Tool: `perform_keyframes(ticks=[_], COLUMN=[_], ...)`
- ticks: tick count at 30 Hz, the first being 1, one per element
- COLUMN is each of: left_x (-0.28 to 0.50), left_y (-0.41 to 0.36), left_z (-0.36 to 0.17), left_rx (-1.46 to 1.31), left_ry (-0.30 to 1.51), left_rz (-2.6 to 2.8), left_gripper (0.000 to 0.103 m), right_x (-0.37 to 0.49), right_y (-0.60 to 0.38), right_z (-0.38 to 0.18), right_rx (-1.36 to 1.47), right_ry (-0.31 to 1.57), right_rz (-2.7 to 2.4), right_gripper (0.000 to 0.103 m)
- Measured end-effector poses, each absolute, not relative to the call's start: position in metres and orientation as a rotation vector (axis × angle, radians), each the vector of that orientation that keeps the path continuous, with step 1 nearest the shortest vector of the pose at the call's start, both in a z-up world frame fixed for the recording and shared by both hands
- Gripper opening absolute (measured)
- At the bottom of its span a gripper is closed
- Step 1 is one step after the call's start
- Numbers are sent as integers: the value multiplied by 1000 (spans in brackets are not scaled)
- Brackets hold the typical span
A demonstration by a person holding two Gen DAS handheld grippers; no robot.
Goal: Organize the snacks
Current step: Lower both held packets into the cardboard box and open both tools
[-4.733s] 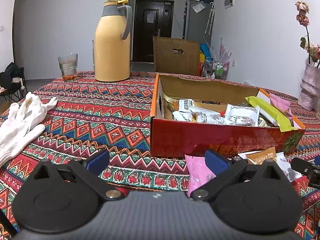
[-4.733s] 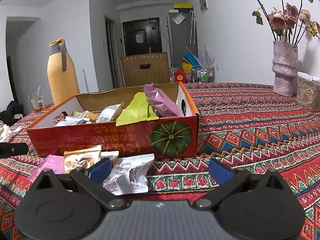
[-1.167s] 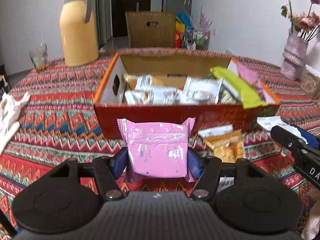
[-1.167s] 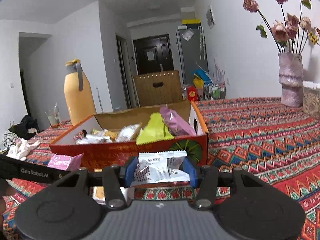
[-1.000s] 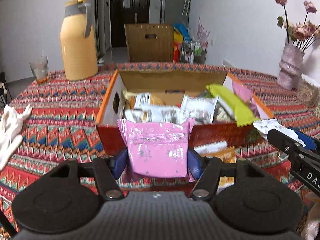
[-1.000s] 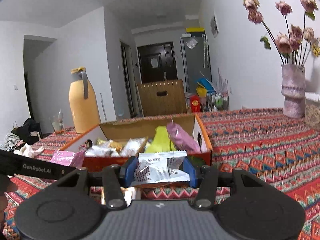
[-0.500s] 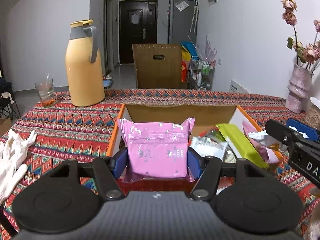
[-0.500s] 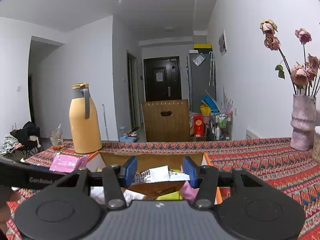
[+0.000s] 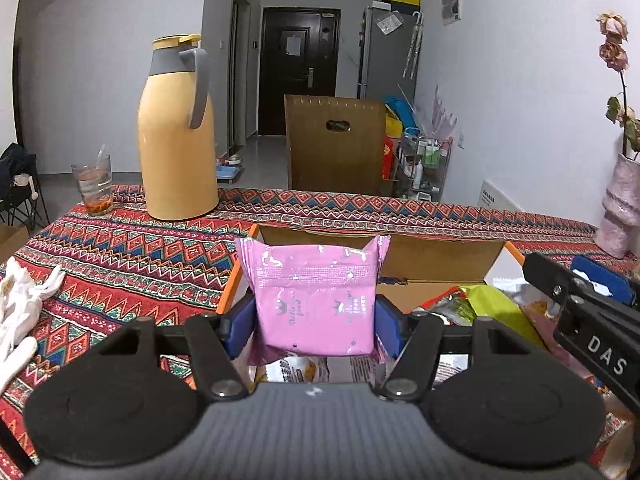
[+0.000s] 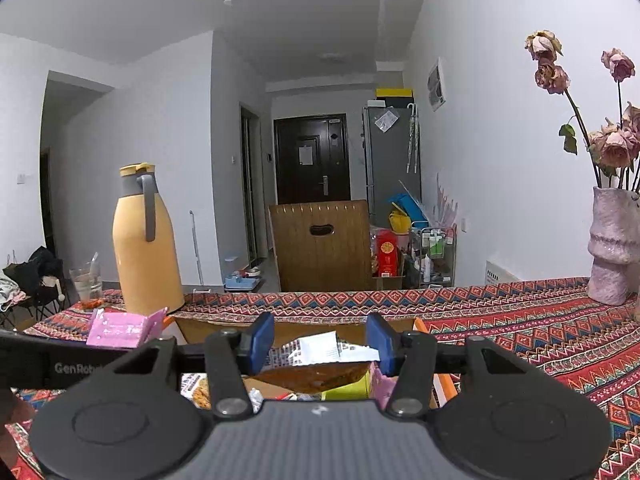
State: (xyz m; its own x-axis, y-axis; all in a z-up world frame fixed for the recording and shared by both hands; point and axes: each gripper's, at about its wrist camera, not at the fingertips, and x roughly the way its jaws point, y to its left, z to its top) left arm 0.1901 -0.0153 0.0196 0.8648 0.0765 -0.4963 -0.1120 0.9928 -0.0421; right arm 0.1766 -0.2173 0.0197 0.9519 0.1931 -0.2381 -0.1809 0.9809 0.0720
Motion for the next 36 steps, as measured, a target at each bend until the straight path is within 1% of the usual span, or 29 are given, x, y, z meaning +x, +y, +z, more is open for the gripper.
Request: perform_keyframes(ticks=[8,10,11,12,13,15,16,17,18,36], left_x=[203,202,201,200,199,194,193,190,187,181], left_y=[-7,-5,-5,-4,-3,-2,-2,-1,-2,-3], left_z=[0,0,-1,0,0,2,4,5,6,10], left_rx=[-90,-95,-96,-97,-99,-104,-107,-111,-113,-115], left_ry=[554,554,552,547,542,523,515,499,480,464], left_rz=[103,99,98,100,98,99,102,110,120,117], left_gripper=[64,68,72,76,79,88,93,103,103,103], right_x=[187,187,187,187,185,181,180,178,176,173], right_y=[-213,-213,-213,-213,-215,-217,-219,-221,-223,-230], right_z=[5,4,4,4,5,6,7,8,9,12], right_rx=[31,30,30,34,44,55,61,74,87,117], right_ry=[297,311,312,312,309,290,287,284,280,274], right_rz=[208,208,206,207,205,192,192,196,196,170], right_gripper=[51,52,54,66,81,94,98,100,103,103])
